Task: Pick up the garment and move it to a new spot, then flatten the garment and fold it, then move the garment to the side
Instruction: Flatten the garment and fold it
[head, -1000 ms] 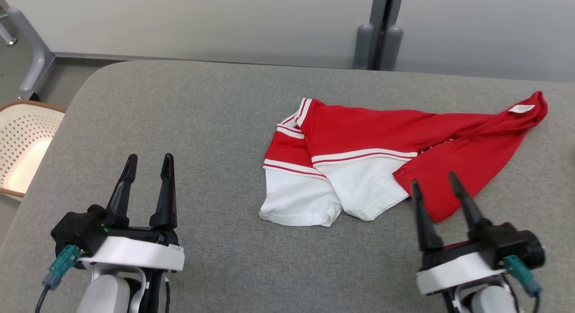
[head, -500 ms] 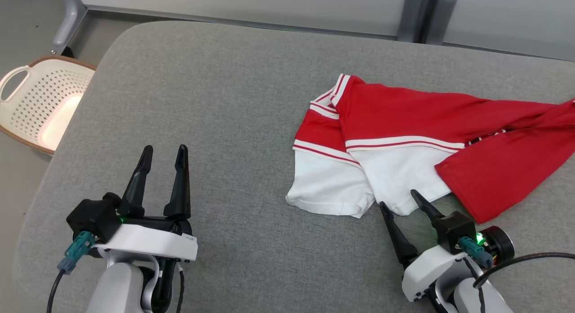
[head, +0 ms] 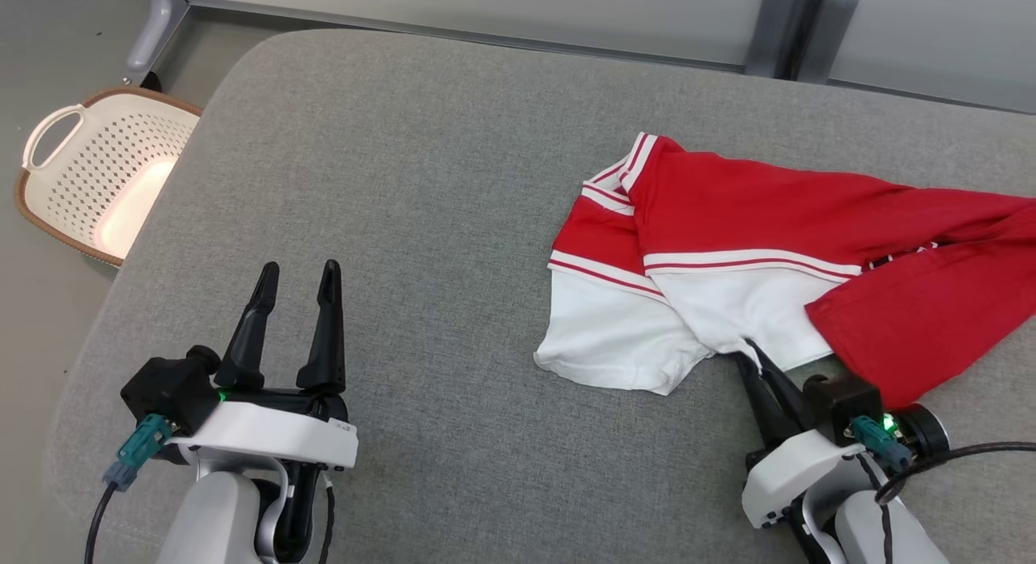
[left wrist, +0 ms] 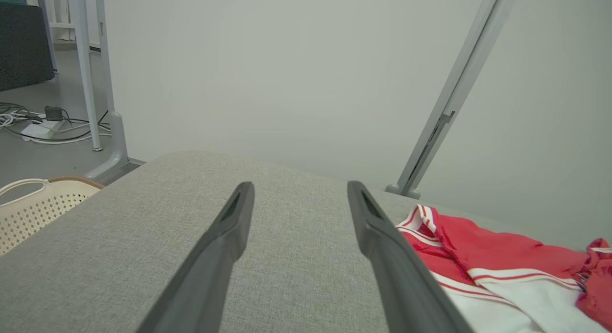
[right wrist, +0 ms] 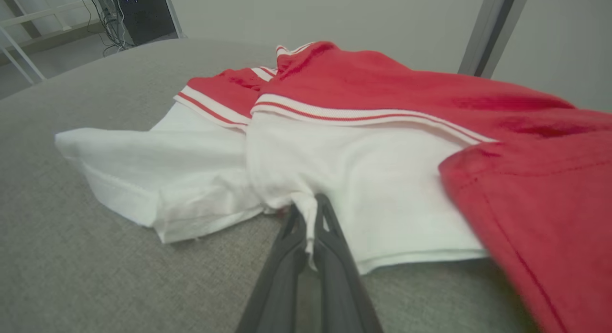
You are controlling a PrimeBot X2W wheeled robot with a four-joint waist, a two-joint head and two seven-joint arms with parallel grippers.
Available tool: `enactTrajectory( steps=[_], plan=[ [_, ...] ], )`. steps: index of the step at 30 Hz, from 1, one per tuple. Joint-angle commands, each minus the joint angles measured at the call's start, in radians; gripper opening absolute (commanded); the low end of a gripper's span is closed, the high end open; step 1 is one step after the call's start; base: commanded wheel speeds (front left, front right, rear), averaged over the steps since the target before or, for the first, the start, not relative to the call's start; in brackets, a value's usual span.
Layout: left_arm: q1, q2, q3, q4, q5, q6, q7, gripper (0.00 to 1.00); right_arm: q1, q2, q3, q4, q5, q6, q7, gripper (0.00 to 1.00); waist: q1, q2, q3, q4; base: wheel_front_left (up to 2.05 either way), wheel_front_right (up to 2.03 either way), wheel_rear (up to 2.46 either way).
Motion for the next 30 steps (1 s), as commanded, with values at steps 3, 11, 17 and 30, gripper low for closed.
enactTrajectory(
  steps=[3, 11, 17, 30],
  plan=[
    [0.008, 0.002, 0.004, -0.001, -0.006, -0.001, -0.002, 1.00, 0.013, -0.011, -0.019, -0.055, -0.001, 0.000, -0.005, 0.00, 0.0000, 0.0000, -0.020, -0.015, 0.00, 0.00, 0.00],
    [-0.005, 0.003, -0.023, -0.013, -0.022, -0.001, -0.002, 1.00, -0.110, -0.091, -0.043, -0.270, 0.002, 0.000, 0.135, 0.00, 0.0000, 0.0000, -0.014, -0.020, 0.00, 0.00, 0.00],
    [-0.050, 0.003, -0.079, -0.026, -0.050, -0.001, -0.002, 1.00, -0.395, -0.241, 0.033, -0.301, 0.037, 0.000, 0.287, 0.00, 0.0000, 0.0000, 0.065, 0.029, 0.00, 0.00, 0.00],
    [-0.115, 0.003, -0.192, -0.029, -0.135, -0.001, -0.002, 1.00, -0.970, -0.376, 0.098, 0.191, -0.028, 0.000, 0.357, 1.00, 0.0000, 0.0000, 0.196, 0.163, 0.00, 0.00, 0.00]
  ],
)
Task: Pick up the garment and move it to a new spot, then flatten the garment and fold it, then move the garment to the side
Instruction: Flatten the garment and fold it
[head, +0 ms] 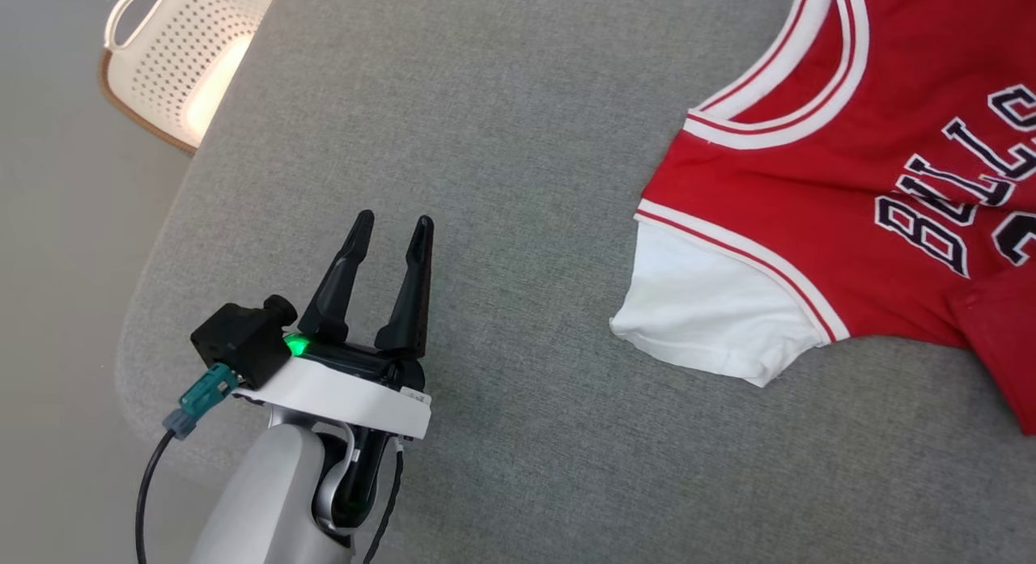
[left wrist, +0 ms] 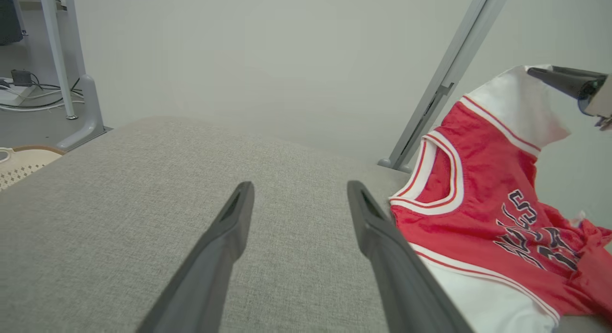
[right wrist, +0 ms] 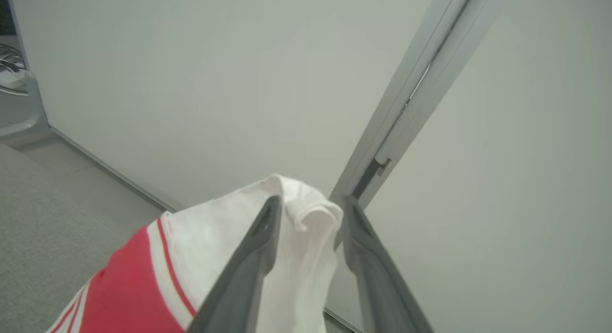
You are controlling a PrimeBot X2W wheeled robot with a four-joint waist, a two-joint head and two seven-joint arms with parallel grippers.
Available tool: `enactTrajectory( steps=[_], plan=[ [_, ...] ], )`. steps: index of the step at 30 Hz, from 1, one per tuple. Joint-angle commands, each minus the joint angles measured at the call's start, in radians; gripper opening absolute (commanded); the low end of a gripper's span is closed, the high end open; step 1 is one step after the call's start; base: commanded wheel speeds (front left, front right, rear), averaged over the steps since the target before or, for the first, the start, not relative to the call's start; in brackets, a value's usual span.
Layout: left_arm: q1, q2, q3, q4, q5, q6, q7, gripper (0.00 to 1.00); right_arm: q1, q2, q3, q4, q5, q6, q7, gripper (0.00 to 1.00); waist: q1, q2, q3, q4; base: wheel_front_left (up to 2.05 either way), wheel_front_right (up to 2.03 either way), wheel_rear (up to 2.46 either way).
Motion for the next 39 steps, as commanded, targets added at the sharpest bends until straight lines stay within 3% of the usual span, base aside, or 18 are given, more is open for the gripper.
enactTrajectory(
  steps=[1, 9, 18, 29, 39],
  plan=[
    [-0.013, 0.003, -0.004, 0.000, -0.005, 0.000, -0.002, 1.00, -0.025, 0.020, 0.002, 0.059, -0.018, 0.000, -0.022, 1.00, 0.0000, 0.0000, 0.020, 0.029, 0.00, 0.00, 0.00],
    [-0.002, 0.003, 0.018, 0.008, 0.023, 0.004, -0.002, 1.00, -0.013, 0.074, -0.003, 0.209, -0.032, 0.000, -0.147, 1.00, 0.0000, 0.0000, -0.025, -0.008, 0.00, 0.00, 0.00],
    [0.027, 0.003, 0.066, 0.008, 0.091, 0.002, -0.002, 1.00, 0.140, 0.143, -0.042, 0.224, 0.045, 0.000, -0.344, 1.00, 0.0000, 0.0000, -0.142, -0.150, 0.00, 0.00, 0.00],
    [0.081, 0.004, 0.094, 0.035, 0.142, 0.000, -0.002, 1.00, 0.539, 0.222, -0.199, 0.002, 0.144, 0.000, -0.454, 1.00, 0.0000, 0.0000, -0.257, -0.312, 0.00, 0.00, 0.00],
    [0.132, 0.004, 0.096, 0.073, 0.148, -0.001, -0.002, 1.00, 0.960, 0.395, -0.392, -0.292, 0.071, 0.000, -0.468, 1.00, 0.0000, 0.0000, -0.291, -0.392, 0.00, 0.00, 0.00]
  ],
)
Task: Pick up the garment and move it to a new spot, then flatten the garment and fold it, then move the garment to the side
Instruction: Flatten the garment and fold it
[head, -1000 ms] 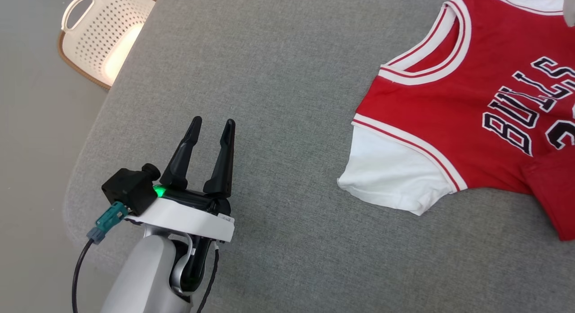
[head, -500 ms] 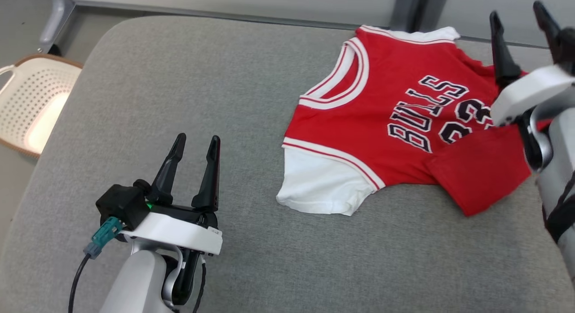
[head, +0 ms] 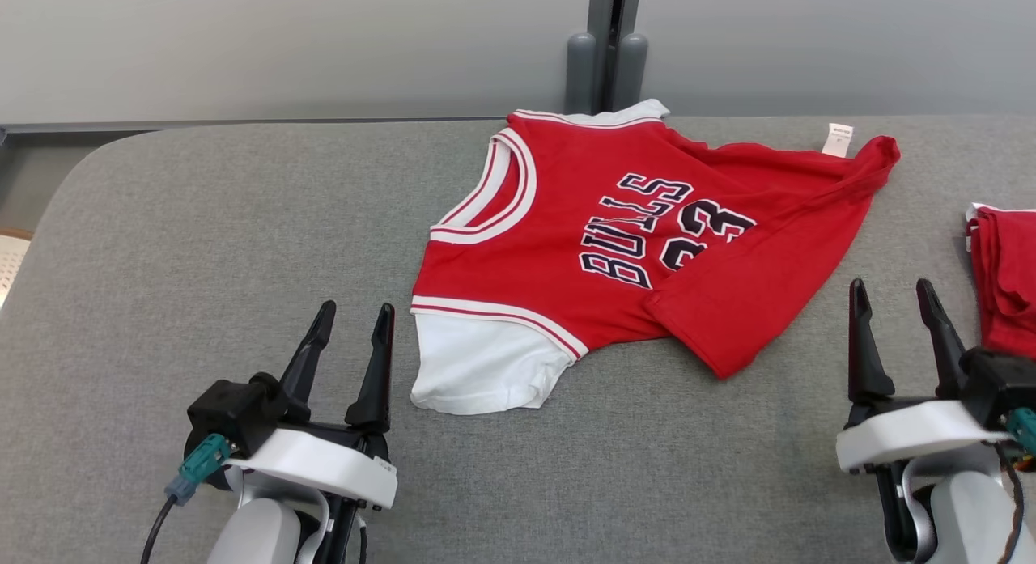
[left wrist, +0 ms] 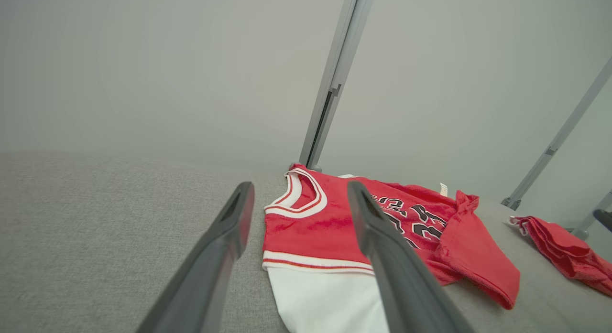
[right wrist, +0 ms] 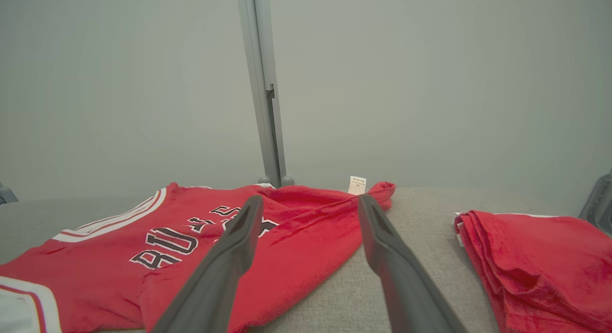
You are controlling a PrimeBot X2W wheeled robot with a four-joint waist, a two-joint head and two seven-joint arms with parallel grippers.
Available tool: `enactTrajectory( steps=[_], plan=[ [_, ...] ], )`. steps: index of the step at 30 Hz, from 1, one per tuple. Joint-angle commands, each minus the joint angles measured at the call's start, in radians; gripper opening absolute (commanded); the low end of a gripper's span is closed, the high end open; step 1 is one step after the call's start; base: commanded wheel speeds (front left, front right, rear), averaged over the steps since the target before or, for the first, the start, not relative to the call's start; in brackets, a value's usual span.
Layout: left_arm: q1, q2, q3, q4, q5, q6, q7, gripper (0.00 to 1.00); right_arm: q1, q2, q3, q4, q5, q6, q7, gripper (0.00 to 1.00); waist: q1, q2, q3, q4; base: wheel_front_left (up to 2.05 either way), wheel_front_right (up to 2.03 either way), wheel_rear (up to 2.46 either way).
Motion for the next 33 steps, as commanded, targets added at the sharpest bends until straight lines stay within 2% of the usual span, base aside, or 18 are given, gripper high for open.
enactTrajectory(
  steps=[1, 6, 13, 16, 21, 27, 28, 29, 30, 33],
  plan=[
    [0.013, 0.004, 0.000, 0.005, 0.001, -0.001, -0.002, 1.00, 0.031, 0.009, -0.016, -0.028, -0.007, 0.000, -0.006, 1.00, 0.0000, 0.0000, -0.008, -0.015, 0.00, 0.00, 0.00],
    [0.018, 0.004, -0.027, 0.029, -0.008, -0.001, -0.002, 1.00, 0.090, 0.038, -0.037, -0.104, -0.032, 0.000, -0.007, 1.00, 0.0000, 0.0000, 0.001, -0.028, 0.00, 0.00, 0.00],
    [-0.019, 0.024, -0.117, 0.119, -0.015, -0.001, -0.002, 1.00, 0.084, 0.047, -0.041, -0.146, -0.040, 0.000, 0.009, 1.00, 0.0000, 0.0000, 0.018, -0.039, 0.00, 0.00, 0.00],
    [-0.048, 0.039, -0.153, 0.215, 0.005, -0.001, 0.008, 1.00, 0.085, 0.048, -0.040, -0.155, -0.041, 0.000, 0.010, 1.00, 0.0000, 0.0000, 0.032, -0.047, 0.00, 0.00, 0.00],
    [-0.113, 0.037, -0.150, 0.345, 0.006, 0.034, 0.042, 1.00, 0.092, 0.050, -0.040, -0.157, -0.034, 0.000, 0.010, 1.00, 0.0000, 0.0000, 0.056, -0.058, 0.00, 0.00, 0.00],
    [-0.159, 0.032, -0.172, 0.437, -0.002, 0.024, 0.068, 1.00, 0.084, 0.050, -0.041, -0.153, -0.023, 0.000, 0.006, 1.00, 0.0000, 0.0000, 0.075, -0.064, 0.00, 0.00, 0.00],
    [-0.162, 0.030, -0.177, 0.445, -0.007, 0.019, 0.071, 0.89, 0.081, 0.050, -0.042, -0.152, -0.022, 0.000, 0.005, 1.00, 0.0000, 0.0000, 0.077, -0.064, 0.00, 0.00, 0.00],
    [-0.164, 0.028, -0.185, 0.451, -0.012, 0.014, 0.071, 0.52, 0.078, 0.050, -0.041, -0.150, -0.021, 0.000, 0.005, 1.00, 0.0000, 0.0000, 0.079, -0.063, 0.00, 0.00, 0.00],
    [-0.167, 0.028, -0.193, 0.456, -0.017, 0.010, 0.071, 0.00, 0.074, 0.050, -0.039, -0.148, -0.020, 0.000, 0.004, 1.00, 0.0000, 0.0000, 0.080, -0.062, 0.00, 0.00, 0.00],
    [-0.179, 0.024, -0.206, 0.459, -0.034, 0.005, 0.054, 0.00, 0.068, 0.050, -0.028, -0.142, -0.024, 0.000, 0.004, 1.00, 0.0000, 0.0000, 0.078, -0.049, 0.00, 0.00, 0.00]
  ],
)
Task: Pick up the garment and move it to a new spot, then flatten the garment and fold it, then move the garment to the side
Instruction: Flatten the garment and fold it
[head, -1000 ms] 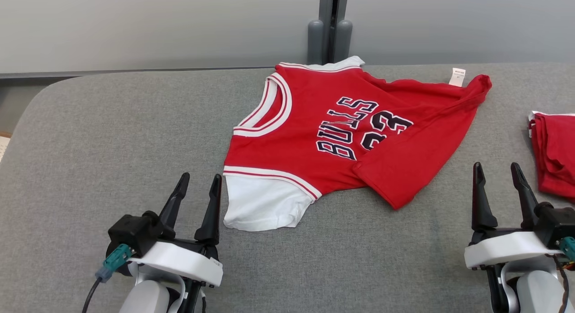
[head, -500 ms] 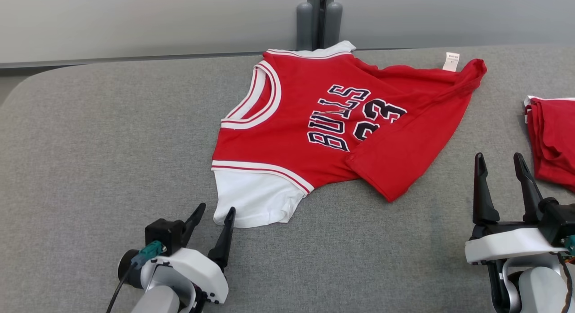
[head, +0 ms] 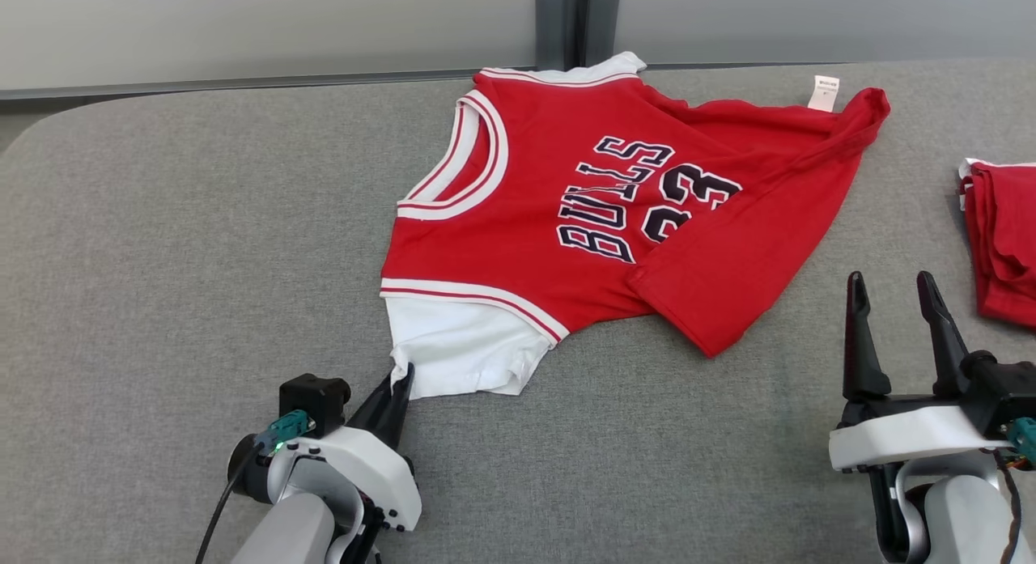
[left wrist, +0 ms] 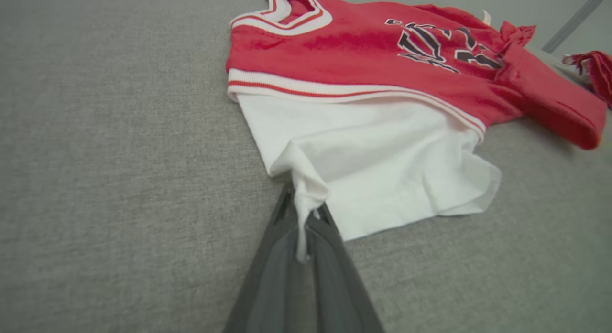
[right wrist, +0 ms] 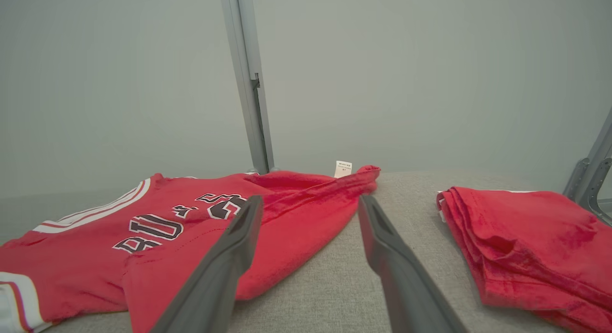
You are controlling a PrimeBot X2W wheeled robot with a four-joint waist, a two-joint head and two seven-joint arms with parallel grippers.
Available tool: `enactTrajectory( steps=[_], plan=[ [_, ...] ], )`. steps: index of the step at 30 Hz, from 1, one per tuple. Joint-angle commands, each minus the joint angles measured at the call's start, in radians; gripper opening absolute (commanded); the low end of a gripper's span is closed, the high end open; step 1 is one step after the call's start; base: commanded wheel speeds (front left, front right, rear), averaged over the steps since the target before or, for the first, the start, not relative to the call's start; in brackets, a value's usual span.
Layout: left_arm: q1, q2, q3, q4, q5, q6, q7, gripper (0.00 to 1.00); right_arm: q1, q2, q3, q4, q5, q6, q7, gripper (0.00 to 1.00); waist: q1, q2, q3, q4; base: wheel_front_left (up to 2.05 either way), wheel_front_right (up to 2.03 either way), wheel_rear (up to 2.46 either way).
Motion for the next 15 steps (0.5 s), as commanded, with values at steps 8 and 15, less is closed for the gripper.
enactTrajectory(
  steps=[8, 15],
  plan=[
    [-0.009, -0.008, 0.016, -0.082, -0.059, -0.008, -0.056, 0.00, -0.059, -0.001, 0.147, 0.030, -0.089, 0.000, 0.039, 1.00, 0.0000, 0.0000, -0.015, 0.081, 0.00, 0.00, 0.00],
    [0.005, -0.014, -0.021, -0.124, -0.062, -0.008, -0.061, 0.00, -0.154, -0.002, 0.266, 0.165, -0.197, 0.000, 0.138, 1.00, 0.0000, 0.0000, -0.005, 0.134, 0.00, 0.00, 0.00]
  ],
)
